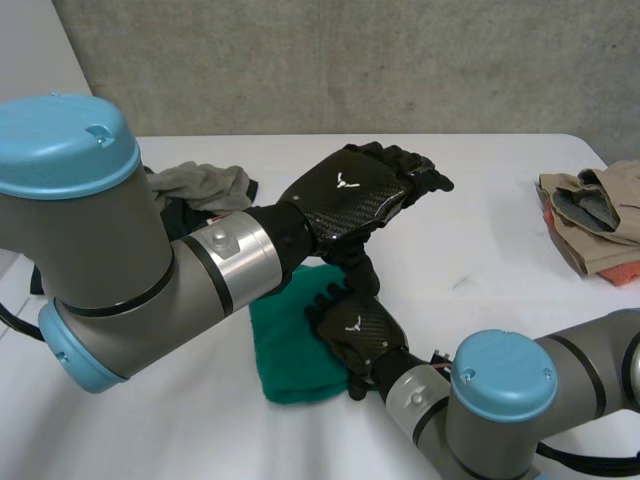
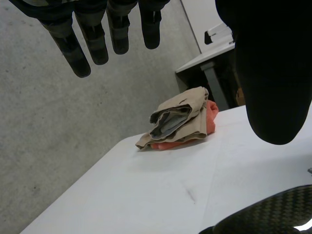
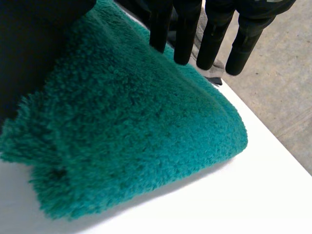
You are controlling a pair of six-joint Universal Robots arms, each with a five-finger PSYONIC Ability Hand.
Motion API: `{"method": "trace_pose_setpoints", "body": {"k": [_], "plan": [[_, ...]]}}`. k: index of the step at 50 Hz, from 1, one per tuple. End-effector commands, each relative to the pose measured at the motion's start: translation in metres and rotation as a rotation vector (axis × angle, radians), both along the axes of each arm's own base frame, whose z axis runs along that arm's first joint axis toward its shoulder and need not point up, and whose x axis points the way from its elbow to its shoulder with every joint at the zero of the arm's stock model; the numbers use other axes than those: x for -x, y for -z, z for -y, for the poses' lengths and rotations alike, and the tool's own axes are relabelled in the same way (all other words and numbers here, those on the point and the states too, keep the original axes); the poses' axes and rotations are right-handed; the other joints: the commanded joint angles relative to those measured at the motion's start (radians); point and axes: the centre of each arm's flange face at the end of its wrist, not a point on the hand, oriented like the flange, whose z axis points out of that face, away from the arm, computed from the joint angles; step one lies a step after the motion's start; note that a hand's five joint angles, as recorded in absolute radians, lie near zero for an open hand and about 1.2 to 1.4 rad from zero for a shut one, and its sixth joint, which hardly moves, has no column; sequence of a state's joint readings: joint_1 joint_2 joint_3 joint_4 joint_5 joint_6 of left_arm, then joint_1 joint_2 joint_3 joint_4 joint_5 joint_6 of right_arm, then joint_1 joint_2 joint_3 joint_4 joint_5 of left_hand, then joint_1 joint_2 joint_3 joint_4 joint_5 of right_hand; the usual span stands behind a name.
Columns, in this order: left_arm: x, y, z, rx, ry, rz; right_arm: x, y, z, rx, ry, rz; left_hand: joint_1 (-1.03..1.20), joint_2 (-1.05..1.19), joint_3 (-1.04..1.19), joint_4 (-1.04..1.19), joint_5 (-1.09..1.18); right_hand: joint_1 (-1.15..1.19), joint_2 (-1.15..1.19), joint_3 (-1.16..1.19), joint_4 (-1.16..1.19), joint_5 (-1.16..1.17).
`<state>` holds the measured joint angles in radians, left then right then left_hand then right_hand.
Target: Fold the laundry.
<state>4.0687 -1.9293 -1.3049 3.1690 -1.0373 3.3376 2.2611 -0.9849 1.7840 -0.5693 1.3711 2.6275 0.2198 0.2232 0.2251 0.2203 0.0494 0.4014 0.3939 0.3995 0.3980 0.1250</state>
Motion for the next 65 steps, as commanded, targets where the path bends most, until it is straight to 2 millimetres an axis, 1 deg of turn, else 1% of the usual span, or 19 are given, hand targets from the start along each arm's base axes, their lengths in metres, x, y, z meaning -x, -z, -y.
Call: {"method": "trace_pose_setpoints", "body": {"k": [1,6,10,13,14,15,23,27,28,33,39,43,47,48,51,54,59,61,65], "plan": [[-0.001,0.000,0.001,0.001,-0.010,0.000,-0.011,-0.008,0.013,0.035,0.001,0.031,0.055,0.052,0.050,0.055,0.051,0.106,0.114,0.108,0.110,0.208],[-0.005,-0.003,0.006,0.007,-0.027,-0.005,-0.018,-0.007,0.021,0.047,-0.001,0.043,0.055,0.052,0.050,0.055,0.051,0.118,0.126,0.120,0.121,0.220],[-0.007,-0.004,0.010,0.010,-0.037,-0.006,-0.022,-0.005,0.026,0.052,-0.001,0.047,0.055,0.052,0.050,0.055,0.051,0.270,0.278,0.272,0.274,0.372],[-0.009,-0.005,0.012,0.013,-0.043,-0.007,-0.024,-0.008,0.029,0.063,-0.007,0.058,0.055,0.052,0.050,0.055,0.051,0.686,0.694,0.688,0.690,0.788],[-0.009,-0.005,0.013,0.011,-0.047,-0.007,-0.025,-0.010,0.031,0.066,-0.006,0.065,0.055,0.052,0.050,0.055,0.051,0.935,0.942,0.937,0.938,1.037],[-0.009,-0.005,0.013,0.011,-0.047,-0.007,-0.025,-0.011,0.032,0.069,-0.007,0.070,0.058,0.055,0.053,0.058,0.054,0.994,1.002,0.996,0.998,1.096],[-0.011,-0.007,0.017,0.019,-0.059,-0.012,-0.020,-0.032,0.042,0.100,0.027,0.102,0.055,0.052,0.050,0.055,0.051,0.995,1.002,0.997,0.998,1.097],[-0.013,-0.009,0.021,0.026,-0.070,-0.018,0.011,-0.040,0.072,0.103,0.130,0.093,0.055,0.052,0.050,0.055,0.051,0.995,1.002,0.997,0.998,1.097],[-0.013,-0.010,0.021,0.028,-0.070,-0.018,0.029,-0.042,0.087,0.104,0.183,0.087,0.055,0.052,0.050,0.055,0.051,0.995,1.002,0.997,0.998,1.097],[-0.013,-0.011,0.021,0.030,-0.070,-0.020,0.073,-0.056,0.126,0.136,0.261,0.096,0.055,0.052,0.050,0.055,0.051,0.995,1.002,0.997,0.998,1.097],[-0.014,-0.013,0.021,0.034,-0.071,-0.023,0.109,-0.072,0.166,0.199,0.276,0.128,0.055,0.052,0.050,0.055,0.051,0.995,1.002,0.997,0.998,1.097],[-0.013,-0.014,0.021,0.039,-0.071,-0.026,0.120,-0.102,0.197,0.301,0.293,0.179,0.055,0.052,0.050,0.055,0.051,0.995,1.002,0.997,0.998,1.097],[-0.013,-0.015,0.021,0.040,-0.070,-0.027,0.144,-0.136,0.229,0.389,0.356,0.258,0.055,0.052,0.050,0.055,0.051,0.995,1.002,0.997,0.998,1.097],[-0.013,-0.016,0.021,0.043,-0.070,-0.029,0.158,-0.153,0.243,0.425,0.386,0.312,0.055,0.052,0.050,0.055,0.051,0.995,1.002,0.997,0.998,1.097],[-0.013,-0.017,0.021,0.046,-0.070,-0.032,0.181,-0.177,0.261,0.477,0.421,0.403,0.055,0.052,0.050,0.055,0.051,0.995,1.002,0.997,0.998,1.097],[-0.012,-0.020,0.022,0.054,-0.070,-0.037,0.220,-0.199,0.287,0.543,0.468,0.515,0.055,0.052,0.050,0.055,0.051,0.995,1.002,0.997,0.998,1.097],[-0.012,-0.021,0.022,0.058,-0.068,-0.040,0.269,-0.190,0.316,0.613,0.512,0.536,0.055,0.052,0.050,0.055,0.051,0.995,1.002,0.997,0.998,1.097],[-0.012,-0.021,0.021,0.056,-0.067,-0.039,0.292,-0.171,0.328,0.626,0.533,0.519,0.055,0.052,0.050,0.055,0.051,0.995,1.002,0.997,0.998,1.097],[-0.011,-0.019,0.020,0.052,-0.065,-0.036,0.311,-0.120,0.342,0.579,0.509,0.479,0.058,0.055,0.053,0.058,0.054,0.995,1.002,0.997,0.998,1.097]]}}
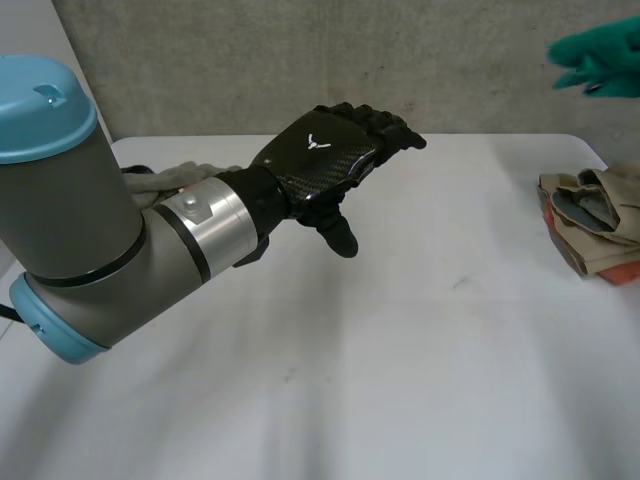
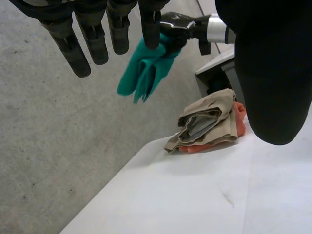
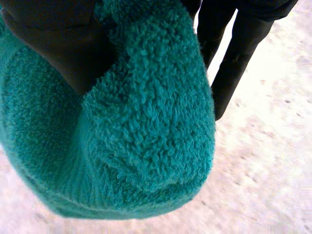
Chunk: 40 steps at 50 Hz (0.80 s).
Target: Fold the laundry.
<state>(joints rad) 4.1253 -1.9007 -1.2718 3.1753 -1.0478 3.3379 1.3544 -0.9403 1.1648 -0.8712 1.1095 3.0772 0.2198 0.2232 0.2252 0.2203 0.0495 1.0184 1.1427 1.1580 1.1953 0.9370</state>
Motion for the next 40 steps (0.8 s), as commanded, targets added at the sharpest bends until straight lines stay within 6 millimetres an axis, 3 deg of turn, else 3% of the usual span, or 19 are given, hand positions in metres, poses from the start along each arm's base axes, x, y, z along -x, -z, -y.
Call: {"method": "trace_pose_setpoints", "body": {"k": [1,2,7,10,14,20,24,27,28,29,30,34,40], "plan": [[0.001,0.003,-0.001,-0.007,0.002,0.005,0.043,0.074,0.025,-0.055,-0.004,-0.050,0.058,0.055,0.053,0.058,0.054,0.378,0.254,0.238,0.201,0.285],[0.001,0.004,-0.002,-0.011,0.004,0.007,0.055,0.096,0.026,-0.090,-0.010,-0.059,0.058,0.055,0.053,0.058,0.054,0.378,0.254,0.238,0.201,0.285],[0.001,0.009,-0.003,-0.024,0.005,0.016,0.086,0.155,0.022,-0.213,-0.042,-0.076,0.058,0.055,0.053,0.058,0.054,0.378,0.254,0.238,0.201,0.285],[0.000,0.012,-0.004,-0.031,0.005,0.023,0.098,0.175,0.015,-0.266,-0.070,-0.095,0.061,0.058,0.056,0.061,0.057,0.378,0.254,0.238,0.201,0.285],[0.000,0.013,-0.005,-0.035,0.007,0.025,0.109,0.183,0.009,-0.290,-0.071,-0.105,0.061,0.058,0.056,0.061,0.057,0.378,0.254,0.238,0.201,0.285],[0.000,0.011,-0.006,-0.033,0.007,0.024,0.131,0.163,0.006,-0.261,-0.029,-0.122,0.061,0.058,0.056,0.061,0.057,0.378,0.254,0.238,0.201,0.285],[-0.001,0.008,-0.007,-0.025,0.007,0.018,0.132,0.149,0.006,-0.241,-0.026,-0.134,0.061,0.058,0.056,0.061,0.057,0.378,0.254,0.238,0.201,0.285],[-0.001,0.008,-0.007,-0.024,0.007,0.018,0.131,0.150,0.005,-0.253,-0.027,-0.126,0.061,0.058,0.056,0.061,0.057,0.378,0.254,0.238,0.201,0.285],[-0.001,0.007,-0.007,-0.023,0.008,0.017,0.129,0.154,0.003,-0.271,-0.032,-0.116,0.061,0.058,0.056,0.061,0.057,-0.005,-0.129,-0.144,-0.182,-0.098],[-0.001,0.007,-0.007,-0.022,0.008,0.017,0.129,0.158,0.000,-0.295,-0.029,-0.098,0.061,0.058,0.056,0.061,0.057,-0.546,-0.671,-0.686,-0.723,-0.639],[0.000,0.007,-0.008,-0.022,0.011,0.017,0.128,0.160,-0.002,-0.311,-0.028,-0.087,0.061,0.058,0.056,0.061,0.057,-0.778,-0.903,-0.918,-0.955,-0.871],[0.002,0.006,-0.014,-0.022,0.027,0.015,0.137,0.148,-0.015,-0.368,0.009,-0.066,0.058,0.055,0.053,0.058,0.054,-0.844,-0.968,-0.983,-1.021,-0.937],[0.008,0.005,-0.026,-0.022,0.057,0.016,0.191,0.104,-0.050,-0.465,0.263,-0.107,0.050,0.046,0.044,0.049,0.045,-0.844,-0.968,-0.983,-1.021,-0.937]]}}
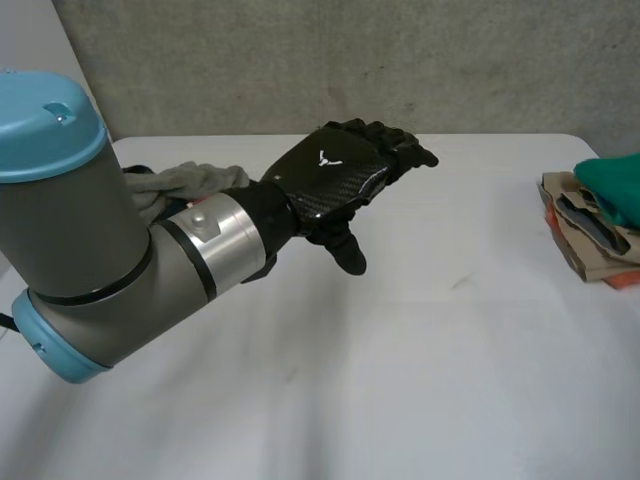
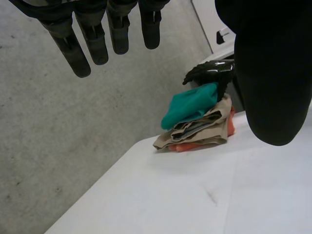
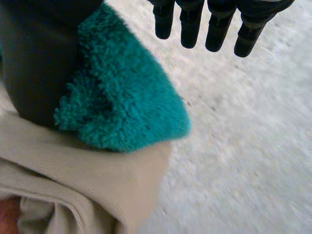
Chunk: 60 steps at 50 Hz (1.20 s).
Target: Fold the laundry.
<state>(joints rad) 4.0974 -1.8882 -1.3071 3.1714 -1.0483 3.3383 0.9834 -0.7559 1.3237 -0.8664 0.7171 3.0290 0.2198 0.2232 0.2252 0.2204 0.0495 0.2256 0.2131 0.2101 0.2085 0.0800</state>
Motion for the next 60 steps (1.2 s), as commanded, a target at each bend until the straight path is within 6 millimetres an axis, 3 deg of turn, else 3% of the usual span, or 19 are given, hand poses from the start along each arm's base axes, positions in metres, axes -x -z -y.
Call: {"method": "trace_pose_setpoints", "body": {"k": [1,6,10,13,14,18,20,23,26,27,31,34,42,45,49,52,53,54,60], "plan": [[0.005,-0.001,-0.012,0.002,0.031,-0.002,0.054,-0.043,-0.036,-0.095,0.269,-0.101,0.047,0.043,0.041,0.046,0.042,-0.051,-0.039,-0.036,-0.034,-0.080],[0.002,-0.014,-0.016,0.030,0.033,-0.024,0.095,-0.095,-0.051,-0.057,0.607,-0.369,0.044,0.040,0.038,0.043,0.039,-0.051,-0.039,-0.036,-0.034,-0.080],[0.000,-0.024,-0.018,0.055,0.031,-0.043,0.090,-0.119,-0.048,0.000,0.717,-0.443,0.026,0.023,0.021,0.025,0.022,-0.051,-0.039,-0.036,-0.034,-0.080],[-0.003,-0.033,-0.019,0.077,0.022,-0.060,0.053,-0.156,-0.043,0.132,0.687,-0.406,0.008,0.005,0.003,0.008,0.004,-0.051,-0.039,-0.036,-0.034,-0.080],[-0.005,-0.038,-0.018,0.089,0.007,-0.072,0.027,-0.176,-0.045,0.203,0.639,-0.372,0.005,0.002,0.000,0.005,0.001,-0.051,-0.039,-0.036,-0.034,-0.080],[-0.018,-0.050,0.001,0.123,-0.132,-0.106,-0.045,-0.197,-0.058,0.299,0.462,-0.266,0.005,0.002,0.000,0.005,0.001,-0.051,-0.039,-0.036,-0.034,-0.080],[-0.037,-0.056,0.029,0.158,-0.297,-0.125,-0.092,-0.202,-0.072,0.338,0.313,-0.228,0.005,0.002,0.000,0.005,0.001,-0.051,-0.039,-0.036,-0.034,-0.080],[-0.064,-0.059,0.064,0.197,-0.489,-0.141,-0.151,-0.186,-0.095,0.333,0.099,-0.220,0.005,0.002,0.000,0.005,0.001,-0.051,-0.039,-0.036,-0.034,-0.080],[-0.085,-0.053,0.093,0.231,-0.616,-0.116,-0.190,-0.165,-0.115,0.286,-0.053,-0.221,0.008,0.005,0.003,0.008,0.004,-0.051,-0.039,-0.036,-0.034,-0.080],[-0.100,-0.040,0.115,0.249,-0.688,-0.061,-0.216,-0.148,-0.130,0.236,-0.154,-0.217,0.011,0.008,0.006,0.011,0.007,-0.051,-0.039,-0.036,-0.034,-0.080],[-0.135,0.005,0.165,0.301,-0.811,0.168,-0.264,-0.109,-0.171,0.078,-0.321,-0.243,0.014,0.011,0.009,0.014,0.010,-0.051,-0.039,-0.036,-0.034,-0.080],[-0.157,0.043,0.193,0.330,-0.855,0.341,-0.283,-0.083,-0.197,-0.065,-0.388,-0.306,0.023,0.020,0.018,0.022,0.019,-0.051,-0.039,-0.036,-0.034,-0.080],[-0.190,0.124,0.238,0.303,-0.881,0.553,-0.290,-0.028,-0.218,-0.317,-0.365,-0.447,0.099,0.096,0.094,0.099,0.095,-0.051,-0.039,-0.036,-0.034,-0.080],[-0.199,0.133,0.248,0.296,-0.896,0.553,-0.291,-0.024,-0.220,-0.328,-0.353,-0.453,0.164,0.160,0.158,0.163,0.159,-0.051,-0.039,-0.036,-0.034,-0.080],[-0.202,0.150,0.257,0.299,-0.899,0.547,-0.291,-0.019,-0.221,-0.323,-0.349,-0.452,0.532,0.529,0.527,0.532,0.528,-0.051,-0.039,-0.036,-0.034,-0.080],[-0.203,0.152,0.260,0.307,-0.899,0.536,-0.290,-0.017,-0.222,-0.318,-0.346,-0.451,0.794,0.791,0.789,0.794,0.790,-0.051,-0.039,-0.036,-0.034,-0.080],[-0.203,0.152,0.261,0.310,-0.899,0.520,-0.290,-0.016,-0.222,-0.316,-0.342,-0.452,1.115,1.111,1.109,1.114,1.111,-0.051,-0.039,-0.036,-0.034,-0.080],[-0.202,0.151,0.261,0.314,-0.901,0.512,-0.290,-0.016,-0.222,-0.312,-0.338,-0.452,1.176,1.172,1.170,1.175,1.172,-0.051,-0.039,-0.036,-0.034,-0.080],[-0.178,0.111,0.251,0.437,-0.900,0.416,-0.288,-0.016,-0.220,-0.304,-0.326,-0.451,1.176,1.173,1.171,1.176,1.172,-0.051,-0.039,-0.036,-0.034,-0.080]]}}
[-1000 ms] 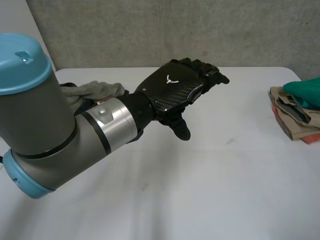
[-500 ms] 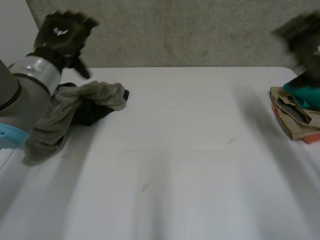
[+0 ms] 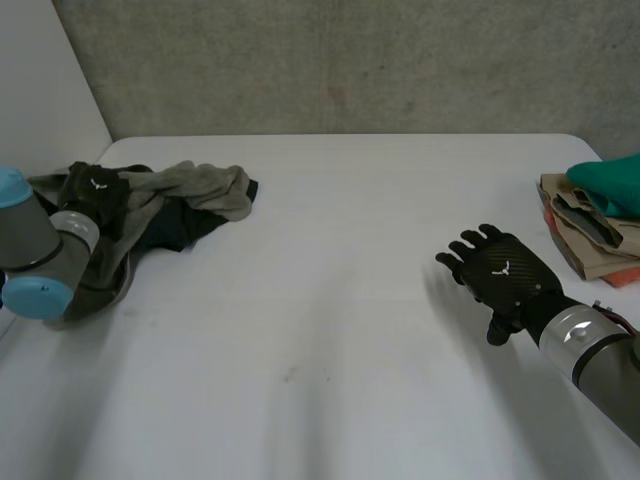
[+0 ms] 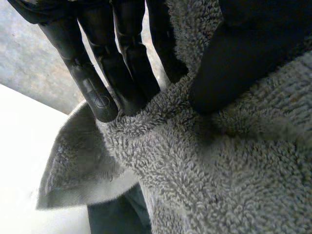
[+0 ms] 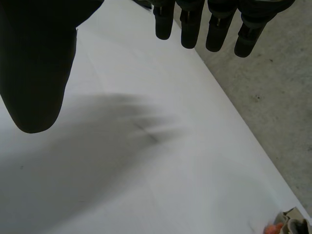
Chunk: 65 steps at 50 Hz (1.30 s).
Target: Fold the laundry.
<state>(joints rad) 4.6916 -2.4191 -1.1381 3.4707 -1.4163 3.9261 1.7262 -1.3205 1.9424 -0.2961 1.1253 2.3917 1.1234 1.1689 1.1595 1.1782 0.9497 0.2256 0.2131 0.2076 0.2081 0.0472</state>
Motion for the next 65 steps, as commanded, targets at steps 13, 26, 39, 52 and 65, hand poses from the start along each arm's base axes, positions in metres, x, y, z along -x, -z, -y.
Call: {"method": "trace_pose_setpoints", "body": {"k": [13,26,39,52,65], "plan": [[0.144,-0.206,-0.136,0.307,0.472,-0.639,0.019,-0.038,0.026,0.121,0.277,0.145,0.273,0.227,0.237,0.218,0.272,-0.051,-0.039,-0.033,-0.034,-0.047],[0.208,-0.093,-0.186,-0.103,0.594,-0.601,0.021,-0.047,0.024,0.057,0.322,0.264,0.273,0.227,0.237,0.218,0.272,-0.051,-0.039,-0.033,-0.034,-0.047],[0.200,-0.073,-0.236,-0.238,0.607,-0.340,0.015,-0.061,0.025,0.002,0.283,0.241,-0.443,-0.488,-0.479,-0.497,-0.444,-0.051,-0.039,-0.033,-0.034,-0.047],[0.146,-0.120,-0.225,-0.117,0.389,-0.415,-0.028,-0.081,0.062,0.022,0.009,0.134,-0.728,-0.773,-0.764,-0.783,-0.729,-0.051,-0.039,-0.033,-0.034,-0.047],[0.145,-0.076,-0.194,-0.238,0.266,-0.488,-0.081,-0.025,0.094,0.049,-0.214,0.036,-0.707,-0.753,-0.743,-0.762,-0.708,-0.051,-0.039,-0.033,-0.034,-0.047]]}}
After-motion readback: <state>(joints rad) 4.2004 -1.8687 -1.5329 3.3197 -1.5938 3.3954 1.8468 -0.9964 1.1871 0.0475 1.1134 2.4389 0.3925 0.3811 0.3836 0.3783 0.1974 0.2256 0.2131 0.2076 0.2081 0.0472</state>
